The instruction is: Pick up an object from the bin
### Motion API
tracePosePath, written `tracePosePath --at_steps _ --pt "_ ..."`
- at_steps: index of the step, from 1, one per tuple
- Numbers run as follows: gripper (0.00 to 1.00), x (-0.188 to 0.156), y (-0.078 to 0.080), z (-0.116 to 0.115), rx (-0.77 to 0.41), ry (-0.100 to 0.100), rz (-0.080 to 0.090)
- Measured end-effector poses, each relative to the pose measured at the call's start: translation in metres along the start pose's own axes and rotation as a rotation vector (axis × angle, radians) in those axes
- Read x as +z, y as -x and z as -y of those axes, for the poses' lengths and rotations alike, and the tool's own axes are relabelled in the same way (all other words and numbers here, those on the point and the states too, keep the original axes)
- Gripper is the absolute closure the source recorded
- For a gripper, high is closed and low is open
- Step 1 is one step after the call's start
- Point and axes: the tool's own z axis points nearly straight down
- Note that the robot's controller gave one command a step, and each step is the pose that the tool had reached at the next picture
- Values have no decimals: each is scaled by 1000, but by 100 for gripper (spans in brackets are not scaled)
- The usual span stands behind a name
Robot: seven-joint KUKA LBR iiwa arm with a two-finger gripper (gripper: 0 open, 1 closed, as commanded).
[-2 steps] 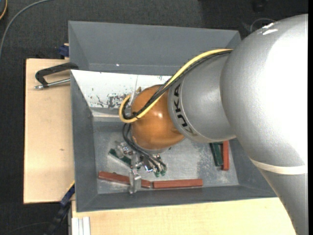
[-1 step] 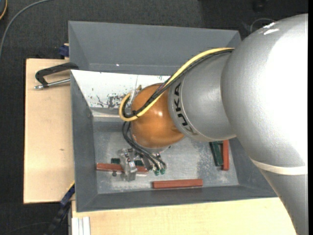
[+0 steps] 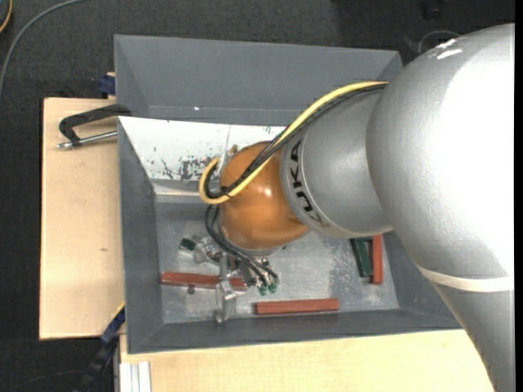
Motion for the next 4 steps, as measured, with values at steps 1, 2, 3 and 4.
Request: tracePosePath --at_steps 1,2,3,4 --pt "100 -3 3 0 1 1 11" --pt "0 0 0 0 1 0 1" --pt "100 0 0 0 1 0 1" --pt "100 -147 8 -10 -1 0 13"
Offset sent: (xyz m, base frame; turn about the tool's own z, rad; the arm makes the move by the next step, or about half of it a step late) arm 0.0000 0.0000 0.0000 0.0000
